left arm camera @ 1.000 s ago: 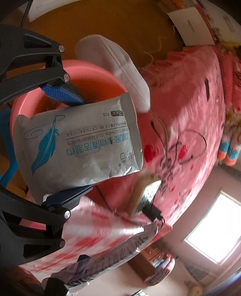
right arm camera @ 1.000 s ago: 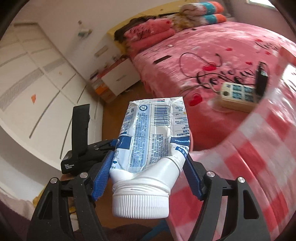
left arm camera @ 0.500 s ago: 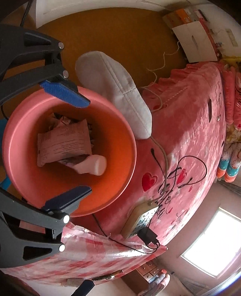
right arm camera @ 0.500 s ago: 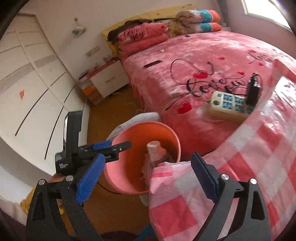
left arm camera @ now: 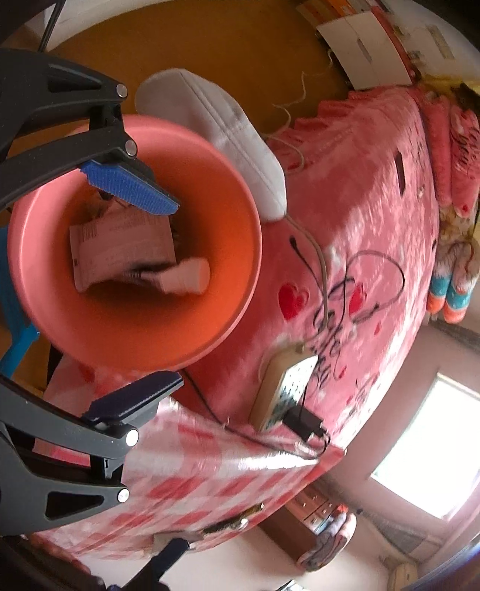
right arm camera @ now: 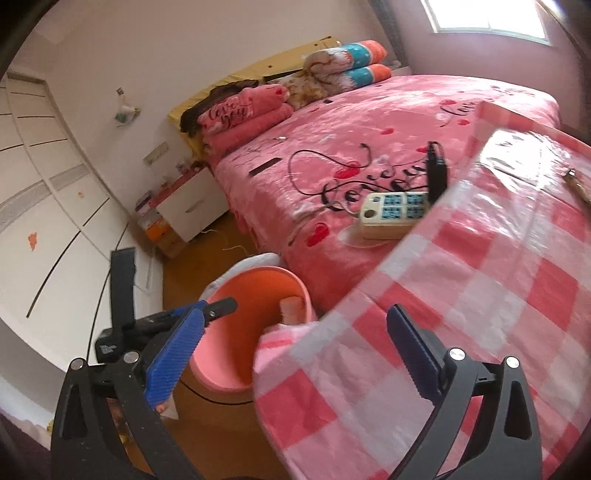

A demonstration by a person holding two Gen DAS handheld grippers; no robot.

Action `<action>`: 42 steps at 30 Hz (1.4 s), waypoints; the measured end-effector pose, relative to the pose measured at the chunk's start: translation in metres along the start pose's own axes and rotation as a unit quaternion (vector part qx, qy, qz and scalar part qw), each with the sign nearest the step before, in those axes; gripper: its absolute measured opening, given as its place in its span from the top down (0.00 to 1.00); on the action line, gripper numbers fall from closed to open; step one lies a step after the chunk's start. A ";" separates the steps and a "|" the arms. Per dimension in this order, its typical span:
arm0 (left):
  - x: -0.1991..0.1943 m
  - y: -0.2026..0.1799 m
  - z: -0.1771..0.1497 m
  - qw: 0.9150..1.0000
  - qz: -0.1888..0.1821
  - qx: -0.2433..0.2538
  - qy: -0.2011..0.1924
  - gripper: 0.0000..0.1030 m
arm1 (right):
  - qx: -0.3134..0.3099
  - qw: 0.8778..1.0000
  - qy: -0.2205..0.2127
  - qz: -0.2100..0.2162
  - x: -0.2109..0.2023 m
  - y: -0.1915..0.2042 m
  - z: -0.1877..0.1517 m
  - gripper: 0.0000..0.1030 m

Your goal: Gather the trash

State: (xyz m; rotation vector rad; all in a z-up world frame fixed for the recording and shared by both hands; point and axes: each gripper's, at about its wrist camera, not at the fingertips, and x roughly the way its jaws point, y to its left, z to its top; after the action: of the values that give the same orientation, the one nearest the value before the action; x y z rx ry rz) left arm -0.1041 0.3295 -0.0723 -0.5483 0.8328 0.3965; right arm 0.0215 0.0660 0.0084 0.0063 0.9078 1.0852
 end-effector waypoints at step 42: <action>-0.044 -0.196 -0.029 0.968 -0.074 0.241 -0.012 0.13 | 0.105 0.975 -0.108 -0.161 -0.144 -0.110 -0.060 0.05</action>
State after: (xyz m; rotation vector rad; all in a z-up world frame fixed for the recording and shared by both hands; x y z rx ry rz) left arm -0.0433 0.1518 0.0050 -0.1486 0.8234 0.0554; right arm 0.0441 -0.1235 0.0132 0.1443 0.7901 0.6698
